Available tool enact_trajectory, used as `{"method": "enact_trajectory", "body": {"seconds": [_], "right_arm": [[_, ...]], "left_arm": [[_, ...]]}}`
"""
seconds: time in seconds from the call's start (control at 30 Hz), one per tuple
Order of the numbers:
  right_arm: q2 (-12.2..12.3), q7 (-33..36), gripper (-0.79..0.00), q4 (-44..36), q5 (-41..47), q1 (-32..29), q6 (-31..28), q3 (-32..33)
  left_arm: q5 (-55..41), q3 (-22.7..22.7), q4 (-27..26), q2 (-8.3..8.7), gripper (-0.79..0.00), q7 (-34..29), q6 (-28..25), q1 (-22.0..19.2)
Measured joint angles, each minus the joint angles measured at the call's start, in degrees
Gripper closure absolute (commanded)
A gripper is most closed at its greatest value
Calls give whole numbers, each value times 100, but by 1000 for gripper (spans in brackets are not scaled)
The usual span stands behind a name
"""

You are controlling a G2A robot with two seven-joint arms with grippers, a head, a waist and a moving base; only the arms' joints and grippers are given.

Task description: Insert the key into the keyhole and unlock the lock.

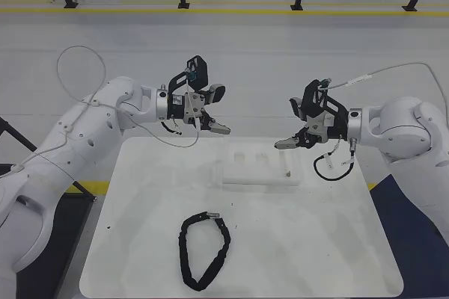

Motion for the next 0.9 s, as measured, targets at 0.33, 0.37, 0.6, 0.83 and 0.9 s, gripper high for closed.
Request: {"method": "enact_trajectory", "body": {"seconds": [0.33,0.37,0.6,0.83,0.9], "right_arm": [[0,0,-785,0,0,0,0,0],[0,0,-785,0,0,0,0,0],[0,0,-785,0,0,0,0,0],[-31,38,-785,350,205,-159,148,-117],[-53,122,-785,467,293,-145,179,-180]], "left_arm": [[0,0,0,0,-785,0,0,0],[0,0,0,0,-784,0,0,0],[0,0,0,0,-785,0,0,0],[0,0,0,0,-785,0,0,0],[0,0,0,0,-785,0,0,0]]}}
